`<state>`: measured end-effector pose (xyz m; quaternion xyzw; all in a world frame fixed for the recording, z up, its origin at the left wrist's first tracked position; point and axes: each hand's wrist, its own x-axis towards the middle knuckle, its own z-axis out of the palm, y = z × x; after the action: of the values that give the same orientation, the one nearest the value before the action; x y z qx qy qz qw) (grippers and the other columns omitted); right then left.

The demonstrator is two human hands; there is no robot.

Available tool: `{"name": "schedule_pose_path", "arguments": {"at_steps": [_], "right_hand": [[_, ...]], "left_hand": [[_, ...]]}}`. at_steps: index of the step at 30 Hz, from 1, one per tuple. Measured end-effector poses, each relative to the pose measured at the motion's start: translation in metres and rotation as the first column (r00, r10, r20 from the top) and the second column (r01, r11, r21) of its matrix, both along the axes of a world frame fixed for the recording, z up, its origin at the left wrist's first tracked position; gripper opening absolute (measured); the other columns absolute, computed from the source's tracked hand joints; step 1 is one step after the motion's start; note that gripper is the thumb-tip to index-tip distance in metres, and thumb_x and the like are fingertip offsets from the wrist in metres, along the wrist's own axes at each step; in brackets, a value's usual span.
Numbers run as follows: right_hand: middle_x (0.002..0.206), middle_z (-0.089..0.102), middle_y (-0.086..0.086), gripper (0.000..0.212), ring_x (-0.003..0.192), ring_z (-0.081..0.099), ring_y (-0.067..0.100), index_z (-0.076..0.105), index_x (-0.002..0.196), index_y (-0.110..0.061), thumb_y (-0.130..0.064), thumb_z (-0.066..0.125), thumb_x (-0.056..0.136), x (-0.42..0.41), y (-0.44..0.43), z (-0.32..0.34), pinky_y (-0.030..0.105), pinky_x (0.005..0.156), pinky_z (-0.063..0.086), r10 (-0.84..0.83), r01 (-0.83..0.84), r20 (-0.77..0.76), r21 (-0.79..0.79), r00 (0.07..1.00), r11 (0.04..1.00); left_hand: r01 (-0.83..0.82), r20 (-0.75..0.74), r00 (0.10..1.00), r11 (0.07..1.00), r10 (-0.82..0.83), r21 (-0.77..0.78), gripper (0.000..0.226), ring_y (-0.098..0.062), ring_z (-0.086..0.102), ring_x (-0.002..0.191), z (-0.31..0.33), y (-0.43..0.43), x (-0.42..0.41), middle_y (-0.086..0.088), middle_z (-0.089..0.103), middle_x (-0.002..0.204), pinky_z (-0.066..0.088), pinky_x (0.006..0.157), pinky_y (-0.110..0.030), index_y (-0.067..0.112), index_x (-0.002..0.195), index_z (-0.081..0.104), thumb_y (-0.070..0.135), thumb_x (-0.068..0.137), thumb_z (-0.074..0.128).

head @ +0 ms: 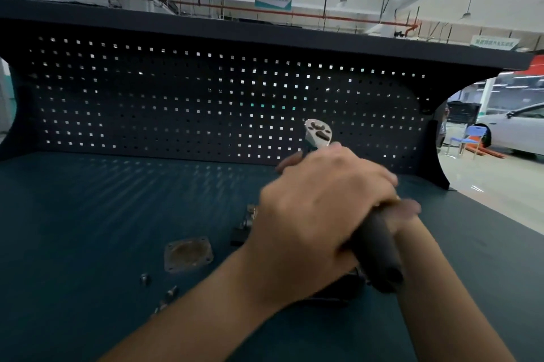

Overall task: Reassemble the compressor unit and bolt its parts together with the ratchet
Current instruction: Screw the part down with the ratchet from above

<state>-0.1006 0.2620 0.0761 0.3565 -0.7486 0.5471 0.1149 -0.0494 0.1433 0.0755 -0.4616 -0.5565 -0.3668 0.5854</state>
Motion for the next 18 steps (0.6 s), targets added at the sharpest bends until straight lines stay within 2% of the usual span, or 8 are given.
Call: {"name": "schedule_pose_path", "arguments": {"at_steps": [2,3,5,7,9,11,15,18], "right_hand": [[0.064,0.062,0.001,0.004,0.061,0.058,-0.010,0.059,0.086,0.001,-0.001,0.059,0.082,-0.001,-0.005,0.008,0.002,0.061,0.043,0.035,-0.035,-0.002,-0.018,0.999,0.999],[0.071,0.066,-0.005,0.005,0.066,0.061,-0.008,0.060,0.087,-0.005,-0.006,0.062,0.083,-0.001,-0.008,0.009,0.007,0.066,0.046,0.072,-0.073,0.010,0.070,0.997,0.995],[0.091,0.070,-0.004,0.014,0.083,0.067,0.003,0.060,0.098,-0.013,-0.004,0.058,0.087,-0.007,-0.006,0.005,0.014,0.072,0.048,0.120,-0.127,0.054,0.158,0.991,0.979],[0.103,0.070,-0.002,0.017,0.096,0.066,0.007,0.061,0.103,-0.017,-0.009,0.055,0.089,-0.006,-0.004,0.007,0.012,0.075,0.047,0.176,-0.188,0.091,0.155,0.980,0.970],[0.104,0.071,-0.007,0.017,0.100,0.065,0.008,0.061,0.104,-0.023,-0.017,0.057,0.088,-0.005,-0.004,0.006,0.014,0.077,0.048,0.256,-0.274,0.138,0.135,0.957,0.952],[0.098,0.072,-0.011,0.023,0.098,0.066,0.009,0.061,0.105,-0.023,-0.014,0.058,0.084,0.001,-0.009,0.005,0.016,0.080,0.048,0.329,-0.358,0.181,0.160,0.927,0.920],[0.092,0.073,-0.010,0.023,0.098,0.066,0.008,0.064,0.100,-0.020,-0.009,0.058,0.081,0.005,-0.014,0.001,0.016,0.083,0.048,0.345,-0.381,0.206,0.167,0.916,0.910],[0.087,0.073,-0.011,0.015,0.092,0.067,0.005,0.068,0.093,-0.017,-0.008,0.064,0.083,0.004,-0.015,0.000,0.017,0.082,0.050,0.290,-0.311,0.158,0.127,0.944,0.942]], "left_hand": [[0.047,0.060,0.997,0.993,-0.054,0.112,0.014,-0.014,0.062,0.068,-0.002,-0.006,-0.005,0.001,0.068,0.074,0.052,0.068,-0.042,0.004,0.077,0.058,0.007,0.085,0.047],[0.151,0.154,0.969,0.958,-0.191,0.242,0.013,-0.018,0.062,0.064,0.000,-0.010,-0.007,-0.004,0.066,0.067,0.053,0.069,-0.042,0.008,0.074,0.058,0.010,0.084,0.050],[0.388,0.275,0.742,0.726,-0.612,0.568,0.018,-0.015,0.059,0.054,0.013,-0.022,-0.010,0.001,0.060,0.052,0.053,0.067,-0.035,0.015,0.067,0.052,0.013,0.085,0.049],[0.459,0.231,0.432,0.432,-0.872,0.776,0.021,-0.011,0.050,0.044,0.022,-0.035,-0.016,0.004,0.049,0.043,0.052,0.060,-0.027,0.014,0.063,0.046,0.016,0.084,0.047],[0.457,0.166,0.213,0.248,-0.963,0.854,0.019,-0.008,0.036,0.035,0.027,-0.047,-0.017,0.007,0.037,0.037,0.047,0.050,-0.020,0.014,0.058,0.044,0.018,0.077,0.048],[0.486,0.141,0.064,0.155,-0.988,0.860,0.018,-0.005,0.029,0.029,0.026,-0.053,-0.018,0.008,0.031,0.032,0.041,0.042,-0.016,0.014,0.056,0.045,0.018,0.074,0.047],[0.485,0.206,0.044,0.201,-0.978,0.851,0.016,-0.005,0.028,0.028,0.028,-0.055,-0.013,0.008,0.029,0.031,0.040,0.042,-0.017,0.015,0.060,0.044,0.019,0.075,0.047],[0.419,0.211,0.188,0.273,-0.959,0.866,0.022,-0.005,0.029,0.032,0.025,-0.046,-0.010,0.010,0.028,0.035,0.042,0.046,-0.017,0.016,0.062,0.041,0.018,0.084,0.044]]}}
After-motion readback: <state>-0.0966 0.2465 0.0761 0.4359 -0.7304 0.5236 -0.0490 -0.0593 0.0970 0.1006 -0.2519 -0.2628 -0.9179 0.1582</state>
